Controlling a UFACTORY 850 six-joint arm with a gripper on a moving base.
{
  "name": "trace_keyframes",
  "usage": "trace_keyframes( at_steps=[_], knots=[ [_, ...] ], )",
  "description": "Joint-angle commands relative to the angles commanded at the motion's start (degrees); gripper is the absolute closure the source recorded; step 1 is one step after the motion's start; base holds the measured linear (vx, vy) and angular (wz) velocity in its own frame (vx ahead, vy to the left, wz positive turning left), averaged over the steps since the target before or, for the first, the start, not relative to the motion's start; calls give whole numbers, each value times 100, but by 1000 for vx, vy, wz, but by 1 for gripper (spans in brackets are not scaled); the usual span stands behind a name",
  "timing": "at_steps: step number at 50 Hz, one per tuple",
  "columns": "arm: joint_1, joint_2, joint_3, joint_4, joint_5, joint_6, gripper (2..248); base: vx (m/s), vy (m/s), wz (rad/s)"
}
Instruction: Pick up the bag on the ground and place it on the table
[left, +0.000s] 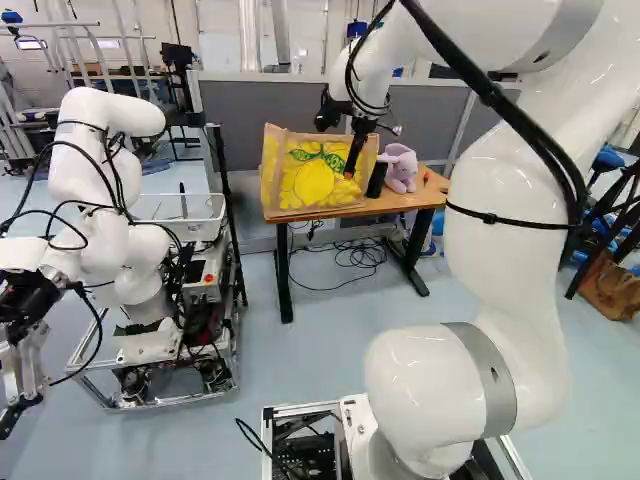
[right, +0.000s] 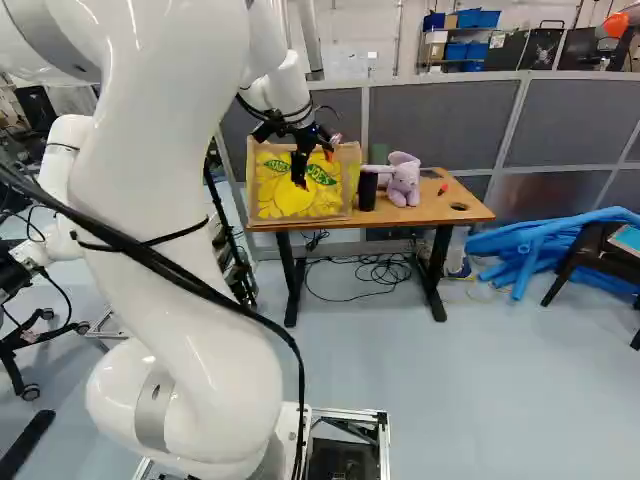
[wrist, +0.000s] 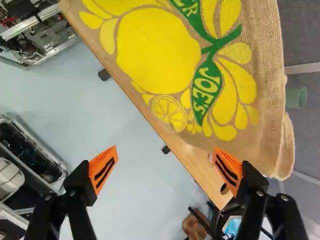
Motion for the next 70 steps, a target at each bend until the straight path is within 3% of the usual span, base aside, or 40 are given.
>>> trace_keyframes(
  at_steps=[50, 70],
  knots=[
    [129, 1514, 3379, 269, 3973, 2868, 3, 0, 0, 0],
    [170, 2000, 4464, 356, 5249, 3789, 3, 0, 0, 0]
  ],
)
